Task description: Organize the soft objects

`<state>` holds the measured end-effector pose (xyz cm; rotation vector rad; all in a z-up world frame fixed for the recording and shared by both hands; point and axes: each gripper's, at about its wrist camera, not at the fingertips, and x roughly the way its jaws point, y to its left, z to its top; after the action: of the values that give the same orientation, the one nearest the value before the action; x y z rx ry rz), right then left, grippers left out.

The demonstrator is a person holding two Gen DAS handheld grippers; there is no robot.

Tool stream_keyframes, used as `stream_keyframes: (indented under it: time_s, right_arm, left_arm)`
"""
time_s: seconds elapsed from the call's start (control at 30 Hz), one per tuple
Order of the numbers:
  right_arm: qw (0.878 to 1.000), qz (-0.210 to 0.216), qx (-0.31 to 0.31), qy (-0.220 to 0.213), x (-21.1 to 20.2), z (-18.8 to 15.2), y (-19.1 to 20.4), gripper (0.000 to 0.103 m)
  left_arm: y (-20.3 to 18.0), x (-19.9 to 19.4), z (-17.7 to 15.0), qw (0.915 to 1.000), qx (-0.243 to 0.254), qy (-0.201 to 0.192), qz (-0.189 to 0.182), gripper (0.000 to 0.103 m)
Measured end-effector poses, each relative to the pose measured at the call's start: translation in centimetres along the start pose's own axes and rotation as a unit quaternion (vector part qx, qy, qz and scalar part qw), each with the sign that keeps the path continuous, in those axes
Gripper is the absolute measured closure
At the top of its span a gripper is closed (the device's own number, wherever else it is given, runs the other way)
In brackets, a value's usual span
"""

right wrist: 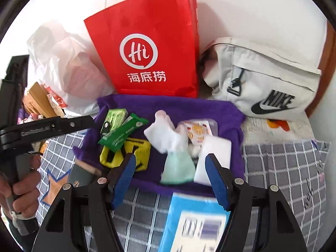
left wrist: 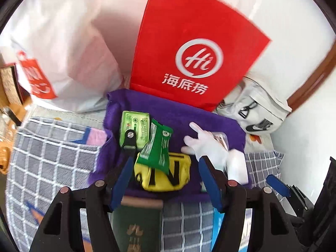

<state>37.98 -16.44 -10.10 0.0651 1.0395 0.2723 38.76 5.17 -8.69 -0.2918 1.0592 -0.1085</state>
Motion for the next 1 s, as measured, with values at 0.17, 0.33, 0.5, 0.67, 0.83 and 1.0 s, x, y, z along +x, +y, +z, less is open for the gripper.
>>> stream_keyframes:
  time_s: [0.17,0.33,0.5,0.67,0.83,1.0]
  right_arm:
    - [1.0,-0.006,0.005,-0.003,-3.1,-2.8,0.7,0.035]
    - [1.0,-0.006,0.012,-0.007,-6.7,-6.1,1.5,0.025]
    - [0.999,-0.022,0.01,-0.036,-11.0,-9.7,2.3,0.01]
    - [0.998,-0.038,0.01,-0.043,-14.1,-12.7,2.8,0.005]
    - [0.998,-0.04,0.008,-0.054,-17.9,-16.1,3.2,0.005]
    - [0.997,-0.048,0.005,-0.066,-22.1,-19.0,3.5,0.005]
  left_arm:
    - [-0.8,-4.8,-3.2,0.9995,0.018,-0.018,0.02,0.032]
    - [-1.4,-9.0,-7.0,0.9987,0.037,-0.024,0.024,0.025]
    - [-1.7,-12.6,-11.4,0.9981,0.044,-0.033,0.029,0.016]
    - [-2.0,-15.3,-15.7,0.9976,0.047,-0.04,0.032,0.008]
    - [-2.6,-17.2,-19.6,0.9971,0.057,-0.031,0.041,0.008]
    - [-3.6,-20.2,-23.2,0.9937,0.066,-0.058,0.069,0.008]
